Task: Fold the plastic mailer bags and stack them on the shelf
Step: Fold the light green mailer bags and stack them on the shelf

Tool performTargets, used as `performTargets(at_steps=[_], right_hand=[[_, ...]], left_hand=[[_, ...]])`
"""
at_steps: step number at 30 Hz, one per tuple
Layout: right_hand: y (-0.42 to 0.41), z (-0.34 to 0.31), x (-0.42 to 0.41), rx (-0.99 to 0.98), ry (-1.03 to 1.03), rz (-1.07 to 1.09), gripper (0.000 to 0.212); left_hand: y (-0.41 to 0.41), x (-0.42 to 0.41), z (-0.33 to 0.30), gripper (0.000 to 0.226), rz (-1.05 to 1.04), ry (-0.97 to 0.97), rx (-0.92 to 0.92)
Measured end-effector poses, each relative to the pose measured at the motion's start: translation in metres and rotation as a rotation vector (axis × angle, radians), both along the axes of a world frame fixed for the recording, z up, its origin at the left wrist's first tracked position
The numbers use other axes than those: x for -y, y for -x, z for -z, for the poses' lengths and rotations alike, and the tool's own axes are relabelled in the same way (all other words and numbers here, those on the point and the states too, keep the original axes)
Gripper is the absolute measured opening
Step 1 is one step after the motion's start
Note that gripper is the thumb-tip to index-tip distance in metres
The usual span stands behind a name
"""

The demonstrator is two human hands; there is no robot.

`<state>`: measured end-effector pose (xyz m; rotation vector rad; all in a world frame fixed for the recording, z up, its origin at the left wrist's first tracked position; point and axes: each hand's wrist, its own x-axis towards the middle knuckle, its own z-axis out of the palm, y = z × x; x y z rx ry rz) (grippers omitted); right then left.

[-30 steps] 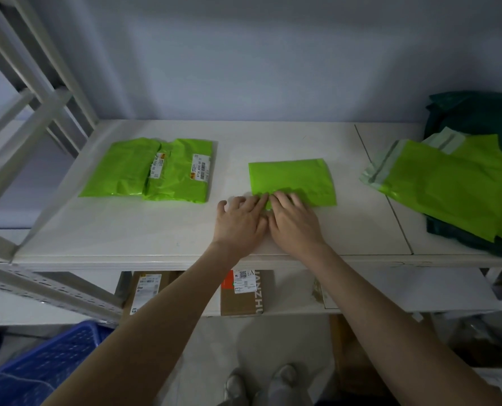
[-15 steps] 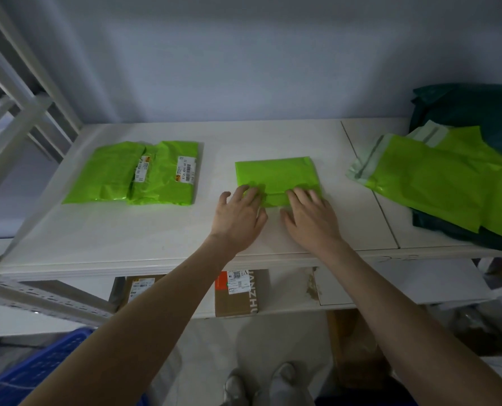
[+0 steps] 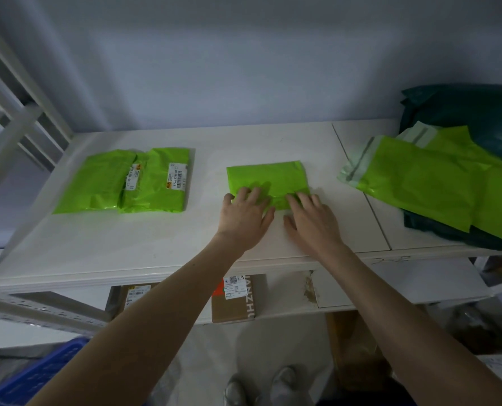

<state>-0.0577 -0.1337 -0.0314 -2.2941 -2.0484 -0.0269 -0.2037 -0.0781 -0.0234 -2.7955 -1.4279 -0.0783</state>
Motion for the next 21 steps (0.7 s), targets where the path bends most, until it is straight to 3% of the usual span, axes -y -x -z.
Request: performTargets(at_steps=[4,13,18,21], right_hand=[[-0.003,0.002,0.000,0.002,0.009,0.022,0.050],[0.003,0.006,0.000,-0.036,0.045,0.115,0.052],[0.011,0.005,0.004,0.046,-0.059,0.186,0.035],[0.010,-0.004,0.003,0.027,-0.129,0.197,0.036]], left_hand=[[0.003,-0.001,0.009,0.046,0.026,0.111,0.069],[0.002,0.001,0.013,0.047,0.002,0.154,0.097],[0.004,-0.001,0.012,0.048,0.037,0.157,0.071],[0.009,-0.005,0.009,0.046,0.083,0.135,0.074]])
